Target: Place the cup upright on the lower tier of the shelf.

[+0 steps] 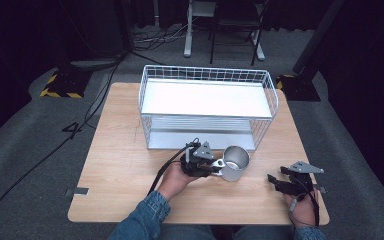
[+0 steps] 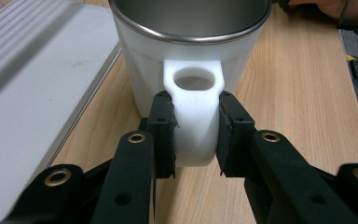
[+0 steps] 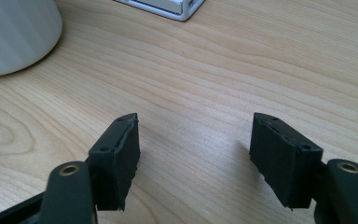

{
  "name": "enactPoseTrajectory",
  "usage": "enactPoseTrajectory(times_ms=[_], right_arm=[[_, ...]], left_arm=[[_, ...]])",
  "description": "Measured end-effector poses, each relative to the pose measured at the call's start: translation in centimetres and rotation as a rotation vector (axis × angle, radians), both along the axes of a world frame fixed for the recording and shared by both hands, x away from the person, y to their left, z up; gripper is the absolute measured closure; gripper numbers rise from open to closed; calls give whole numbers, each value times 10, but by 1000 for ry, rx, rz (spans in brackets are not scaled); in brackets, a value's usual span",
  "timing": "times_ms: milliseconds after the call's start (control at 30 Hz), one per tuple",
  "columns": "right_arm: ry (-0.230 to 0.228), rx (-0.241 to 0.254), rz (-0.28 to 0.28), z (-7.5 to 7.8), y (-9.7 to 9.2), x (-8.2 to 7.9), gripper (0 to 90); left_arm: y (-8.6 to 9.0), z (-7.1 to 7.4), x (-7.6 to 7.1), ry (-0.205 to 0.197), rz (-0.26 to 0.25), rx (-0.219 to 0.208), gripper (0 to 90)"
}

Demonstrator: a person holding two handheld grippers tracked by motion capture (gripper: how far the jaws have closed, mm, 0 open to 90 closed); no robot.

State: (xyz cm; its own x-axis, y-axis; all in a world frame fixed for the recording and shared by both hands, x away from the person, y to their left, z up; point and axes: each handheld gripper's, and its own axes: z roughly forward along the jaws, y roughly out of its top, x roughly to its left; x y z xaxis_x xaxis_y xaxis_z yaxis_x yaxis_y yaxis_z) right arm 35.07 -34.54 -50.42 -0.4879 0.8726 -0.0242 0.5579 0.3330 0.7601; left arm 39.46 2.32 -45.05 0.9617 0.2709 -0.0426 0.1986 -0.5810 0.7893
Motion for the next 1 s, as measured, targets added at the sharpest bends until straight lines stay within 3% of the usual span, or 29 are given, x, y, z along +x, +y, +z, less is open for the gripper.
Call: enactPoseTrajectory(times_ms=[400,833,1000], right_arm=[[-1,0,0,0,0,0,333],[4,6,-2,0,-1,1,333],[5,7,-2,0,-1,1,333]], left_arm=[[5,6,-2,-15,10,-29,718],[29,21,0,-54,98,-141,717],[40,25,3,-69,159,-170,717]])
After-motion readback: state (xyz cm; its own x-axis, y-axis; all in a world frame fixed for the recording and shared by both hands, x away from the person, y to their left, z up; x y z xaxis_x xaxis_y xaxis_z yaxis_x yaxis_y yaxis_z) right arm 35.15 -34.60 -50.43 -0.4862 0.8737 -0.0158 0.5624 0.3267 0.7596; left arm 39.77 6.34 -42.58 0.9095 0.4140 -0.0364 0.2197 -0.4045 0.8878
